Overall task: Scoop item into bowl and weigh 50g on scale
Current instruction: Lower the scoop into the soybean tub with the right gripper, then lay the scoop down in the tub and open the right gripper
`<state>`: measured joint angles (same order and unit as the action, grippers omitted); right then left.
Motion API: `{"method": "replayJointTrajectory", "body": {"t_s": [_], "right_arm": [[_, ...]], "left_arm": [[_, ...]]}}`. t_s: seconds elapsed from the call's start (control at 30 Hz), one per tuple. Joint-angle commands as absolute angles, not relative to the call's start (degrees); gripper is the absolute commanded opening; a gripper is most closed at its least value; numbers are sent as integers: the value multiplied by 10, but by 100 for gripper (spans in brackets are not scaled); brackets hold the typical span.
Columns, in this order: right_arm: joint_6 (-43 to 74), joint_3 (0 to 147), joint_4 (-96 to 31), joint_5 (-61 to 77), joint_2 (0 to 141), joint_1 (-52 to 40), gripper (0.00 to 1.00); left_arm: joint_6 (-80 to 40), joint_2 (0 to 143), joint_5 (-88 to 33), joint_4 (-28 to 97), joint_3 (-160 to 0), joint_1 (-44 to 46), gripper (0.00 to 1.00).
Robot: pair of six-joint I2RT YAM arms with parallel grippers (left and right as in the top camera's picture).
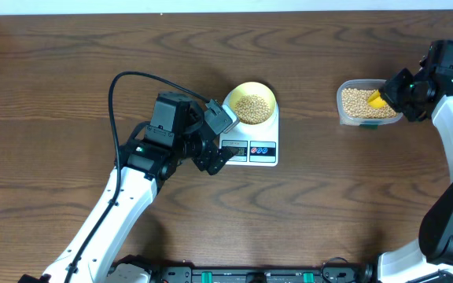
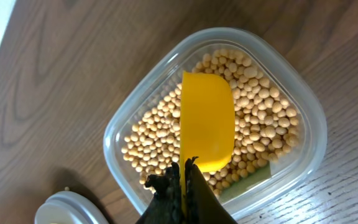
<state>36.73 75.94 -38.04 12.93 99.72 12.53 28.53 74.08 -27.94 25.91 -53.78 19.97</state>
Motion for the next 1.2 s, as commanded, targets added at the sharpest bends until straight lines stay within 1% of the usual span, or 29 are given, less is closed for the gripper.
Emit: {"method": "replayJointTrajectory", "body": {"t_s": [0.0, 0.13, 0.27, 0.37, 0.53, 0.57, 0.6, 0.67, 0.73, 0.8, 0.97, 1.17], "right_arm": [[377, 755, -386, 121, 1004, 123, 5], [376, 755, -387, 122, 1004, 123, 13], [361, 755, -396, 124, 1004, 123, 17], [357, 755, -405, 124, 1004, 123, 22], [324, 755, -414, 124, 1004, 123, 41], [317, 755, -416, 124, 1004, 123, 48], [309, 755, -418, 124, 1004, 123, 52], [295, 755, -421, 126, 1004, 123, 66], [276, 755, -420, 136, 1004, 123, 84], [264, 755, -421, 141, 1001, 123, 98], [251, 756, -422, 140, 987, 124, 99], [200, 757, -422, 134, 952, 124, 99]], "left_arm": [[287, 738, -276, 261, -537, 197, 88], [287, 738, -276, 261, -537, 197, 88], [287, 738, -276, 261, -537, 197, 89], [287, 738, -276, 261, -537, 197, 89], [286, 738, -276, 261, -537, 197, 88], [287, 738, -276, 261, -537, 197, 88], [287, 738, -276, 261, -537, 197, 88], [287, 738, -276, 261, -537, 197, 88], [287, 738, -276, 261, -537, 197, 88], [287, 738, -276, 261, -537, 197, 88], [287, 738, -276, 261, -537, 197, 89], [287, 738, -276, 261, -537, 197, 89]]}}
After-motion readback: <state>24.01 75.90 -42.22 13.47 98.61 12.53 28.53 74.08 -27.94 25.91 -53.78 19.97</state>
